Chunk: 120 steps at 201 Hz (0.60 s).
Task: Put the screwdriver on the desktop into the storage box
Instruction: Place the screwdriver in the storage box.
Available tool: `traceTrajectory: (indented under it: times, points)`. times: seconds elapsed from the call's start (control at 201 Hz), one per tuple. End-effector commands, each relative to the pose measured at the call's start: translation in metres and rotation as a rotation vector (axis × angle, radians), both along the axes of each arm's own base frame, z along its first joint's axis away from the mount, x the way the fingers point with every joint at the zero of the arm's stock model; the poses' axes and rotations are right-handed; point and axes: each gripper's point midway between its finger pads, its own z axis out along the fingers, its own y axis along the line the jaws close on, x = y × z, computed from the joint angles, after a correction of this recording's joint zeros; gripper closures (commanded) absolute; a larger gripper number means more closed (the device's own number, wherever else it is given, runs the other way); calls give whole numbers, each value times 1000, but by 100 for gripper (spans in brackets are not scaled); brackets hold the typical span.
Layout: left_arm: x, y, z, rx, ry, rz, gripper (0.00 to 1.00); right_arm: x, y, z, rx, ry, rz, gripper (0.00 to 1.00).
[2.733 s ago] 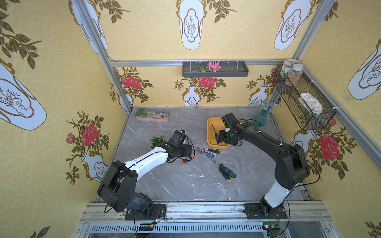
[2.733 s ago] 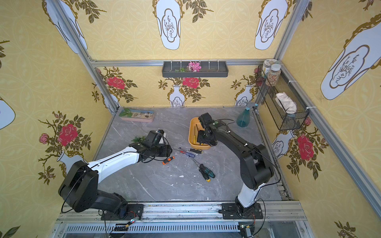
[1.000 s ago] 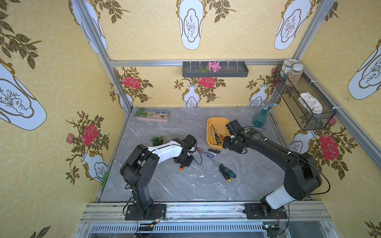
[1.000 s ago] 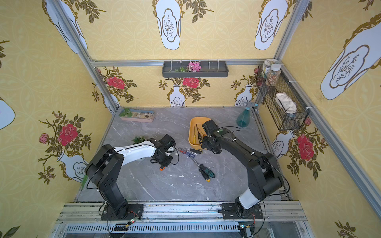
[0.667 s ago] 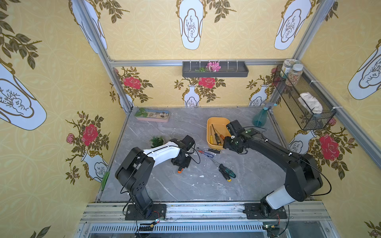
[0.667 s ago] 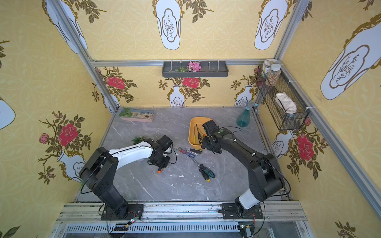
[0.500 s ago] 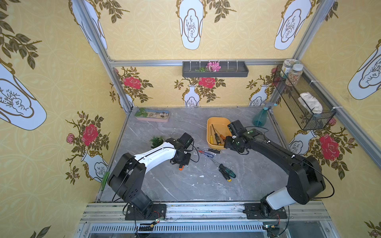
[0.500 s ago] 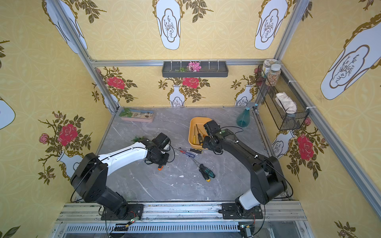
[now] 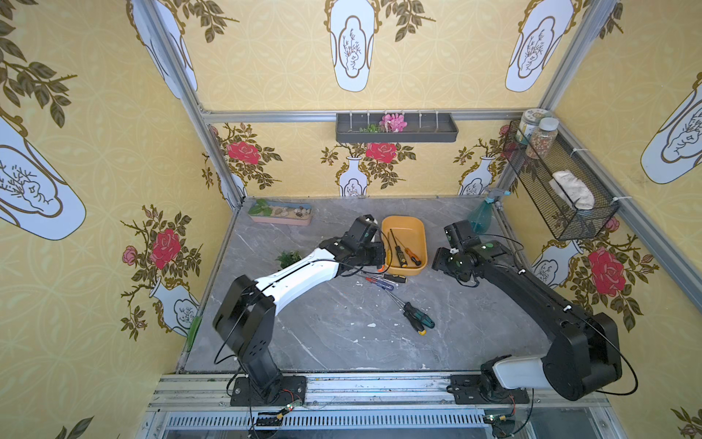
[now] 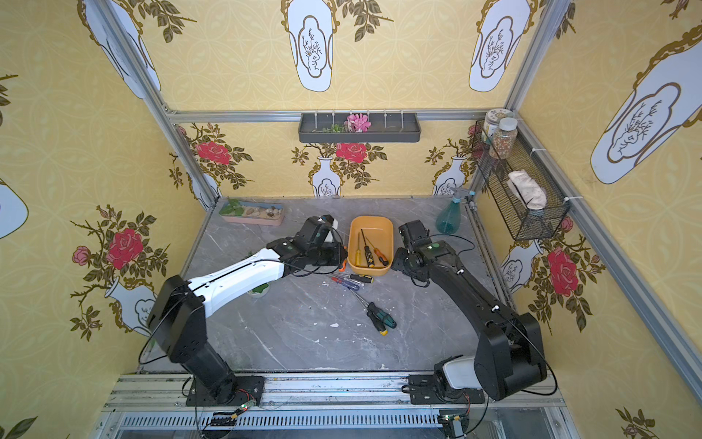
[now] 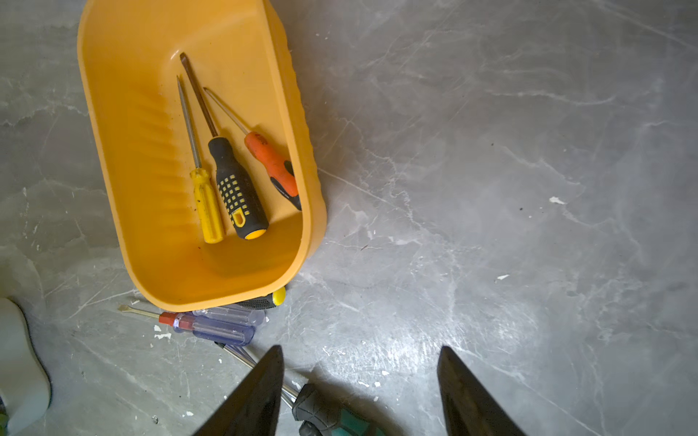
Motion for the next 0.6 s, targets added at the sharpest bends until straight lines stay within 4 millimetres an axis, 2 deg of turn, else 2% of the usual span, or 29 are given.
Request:
traceTrajectory:
  times: [0.0,0.09,0.159,0.299,0.418,0.503,0.592]
  points:
    - [25,-31,1,-63,-14,-8,89,-7,-8,2,-16,8,-9,34]
    - [39,-49,-10,-73,4,-22,89,-11,-12,4,-14,4,-19,34]
    - [48,-56,-26,-46,28,-19,89,-14,-13,3,-14,6,-25,34]
    - [61,-50,-67,79,72,33,90,-16,-15,3,-15,12,-29,34]
    - [65,-41,-97,157,99,74,90,-18,-15,2,-12,19,-27,34]
    - [66,-39,-111,194,104,83,89,-18,-15,2,-11,19,-28,34]
    - [65,-42,-121,211,111,78,82,-19,-16,2,-12,19,-29,34]
